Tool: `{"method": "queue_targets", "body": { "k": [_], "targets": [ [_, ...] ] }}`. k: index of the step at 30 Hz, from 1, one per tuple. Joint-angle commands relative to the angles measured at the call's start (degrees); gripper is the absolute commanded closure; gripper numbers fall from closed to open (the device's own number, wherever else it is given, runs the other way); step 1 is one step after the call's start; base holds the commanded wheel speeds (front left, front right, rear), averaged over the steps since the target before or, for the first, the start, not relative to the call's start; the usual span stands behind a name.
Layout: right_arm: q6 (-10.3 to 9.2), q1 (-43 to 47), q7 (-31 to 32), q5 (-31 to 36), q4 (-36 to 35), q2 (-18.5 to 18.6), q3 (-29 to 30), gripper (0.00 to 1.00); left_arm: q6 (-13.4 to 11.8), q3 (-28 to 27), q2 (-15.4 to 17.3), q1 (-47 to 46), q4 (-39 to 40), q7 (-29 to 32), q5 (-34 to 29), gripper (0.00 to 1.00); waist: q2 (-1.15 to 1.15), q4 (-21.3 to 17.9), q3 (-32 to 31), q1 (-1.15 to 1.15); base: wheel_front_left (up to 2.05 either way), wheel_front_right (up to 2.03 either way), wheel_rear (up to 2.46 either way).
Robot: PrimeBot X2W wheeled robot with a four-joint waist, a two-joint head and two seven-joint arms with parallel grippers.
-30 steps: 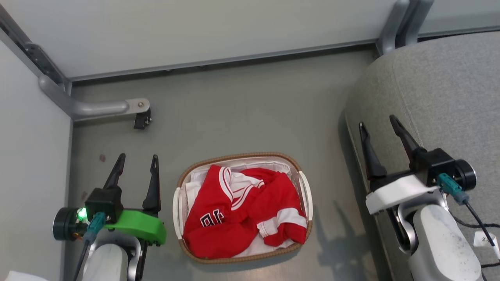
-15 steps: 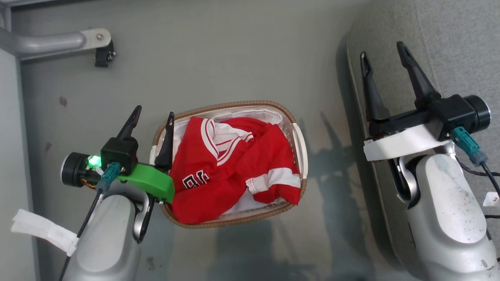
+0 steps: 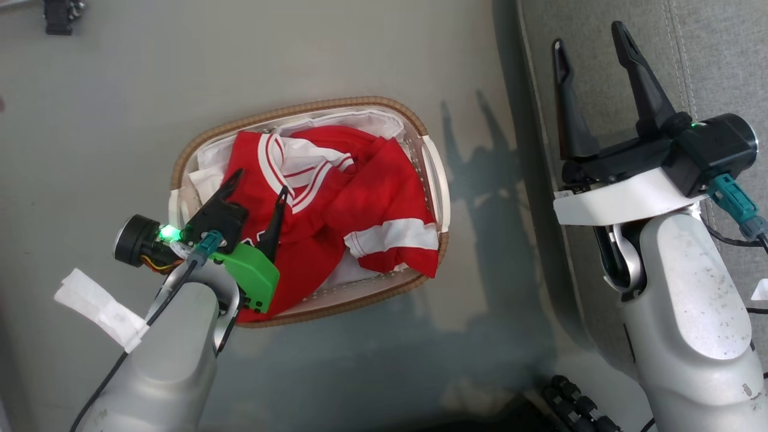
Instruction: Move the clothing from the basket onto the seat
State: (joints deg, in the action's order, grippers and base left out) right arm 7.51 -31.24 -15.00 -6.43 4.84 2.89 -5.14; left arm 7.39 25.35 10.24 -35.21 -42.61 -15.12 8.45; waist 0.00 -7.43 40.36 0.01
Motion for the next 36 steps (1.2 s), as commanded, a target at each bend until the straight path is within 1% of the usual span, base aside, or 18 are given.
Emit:
{"method": "queue_targets", "body": {
  "k": [1, 6, 8, 15, 19, 23, 26, 29, 30, 31, 32, 34, 36],
  "targets": [
    [-0.04, -0.9, -0.3, -0.5, -0.4, 0.1, -0.5, 0.0, 0.1, 0.8, 0.9, -2.0, -1.5, -0.1, -0.6, 0.0, 0.0, -3.1, 3.6, -0.01, 0.0, 0.0, 0.0],
    [-0.04, -1.5, -0.3, -1.5, -1.3, 0.1, -1.6, 0.0, 0.1, 3.9, 1.7, -5.3, -8.0, -0.1, -2.0, 0.0, 0.0, -4.3, 5.9, -0.01, 0.0, 0.0, 0.0],
    [-0.04, -1.7, -0.3, -2.0, -1.6, 0.1, -2.1, 0.0, -0.4, 4.8, 1.9, -6.7, -10.9, -0.1, -3.4, 0.0, 0.0, -4.8, 6.7, -0.01, 0.0, 0.0, 0.0],
    [-0.04, -2.4, -0.3, -3.3, -2.6, 0.1, -3.9, 0.0, -1.3, 7.7, 1.2, -11.9, -21.3, 0.0, -6.3, 0.0, 0.0, -6.0, 8.7, -0.01, 0.0, 0.0, 0.0],
    [-0.04, -2.6, -0.3, -4.0, -3.4, 0.1, -5.0, 0.0, -1.9, 10.2, 0.9, -14.5, -26.1, 1.8, -8.5, 0.0, 0.0, -6.8, 9.4, -0.01, 0.0, 0.0, 0.0],
    [-0.04, -2.8, -0.3, -4.3, -4.4, 0.1, -5.7, 0.0, -1.9, 12.9, 0.7, -16.3, -28.6, 3.9, -10.8, 0.0, 0.0, -7.2, 9.9, -0.01, 0.0, 0.0, 0.0],
    [-0.04, -2.7, -0.3, -4.7, -5.1, 0.1, -6.4, 0.0, -2.3, 14.8, 0.8, -17.1, -29.6, 5.8, -12.2, 0.0, 0.0, -7.7, 10.2, -0.01, 0.0, 0.0, 0.0],
    [-0.04, -2.7, -0.3, -5.1, -5.6, 0.1, -7.0, 0.0, -2.4, 15.7, 1.0, -17.7, -30.3, 7.7, -12.8, 0.0, 0.0, -8.1, 10.4, -0.01, 0.0, 0.0, 0.0],
    [-0.04, -2.7, -0.3, -5.3, -5.7, 0.1, -7.2, 0.0, -2.3, 16.0, 1.2, -17.8, -30.5, 8.2, -13.0, 0.19, 0.0, -8.3, 10.5, -0.01, 0.0, 0.0, 0.0],
    [-0.04, -2.8, -0.3, -5.4, -5.8, 0.1, -7.4, 0.0, -2.2, 16.2, 1.3, -17.9, -30.6, 8.2, -13.0, 0.44, 0.0, -8.5, 10.6, -0.01, 0.0, 0.0, 0.0],
    [-0.04, -2.8, -0.3, -5.6, -5.9, 0.1, -7.5, 0.0, -2.1, 16.4, 1.4, -18.0, -30.7, 8.3, -13.0, 1.0, 0.0, -8.6, 10.6, -0.01, 0.0, 0.0, 0.0],
    [-0.04, -2.8, -0.3, -5.6, -5.8, 0.1, -7.6, 0.0, -2.0, 16.5, 1.5, -18.0, -30.8, 8.3, -12.7, 1.0, 0.0, -8.7, 10.5, -0.01, 0.0, 0.0, 0.0],
    [-0.04, -2.7, -0.3, -5.6, -5.5, 0.1, -7.5, 0.0, -2.0, 16.2, 1.3, -17.7, -30.8, 7.1, -11.9, 1.0, 0.0, -8.6, 10.0, -0.01, 0.0, 0.0, 0.0]
  ]
}}
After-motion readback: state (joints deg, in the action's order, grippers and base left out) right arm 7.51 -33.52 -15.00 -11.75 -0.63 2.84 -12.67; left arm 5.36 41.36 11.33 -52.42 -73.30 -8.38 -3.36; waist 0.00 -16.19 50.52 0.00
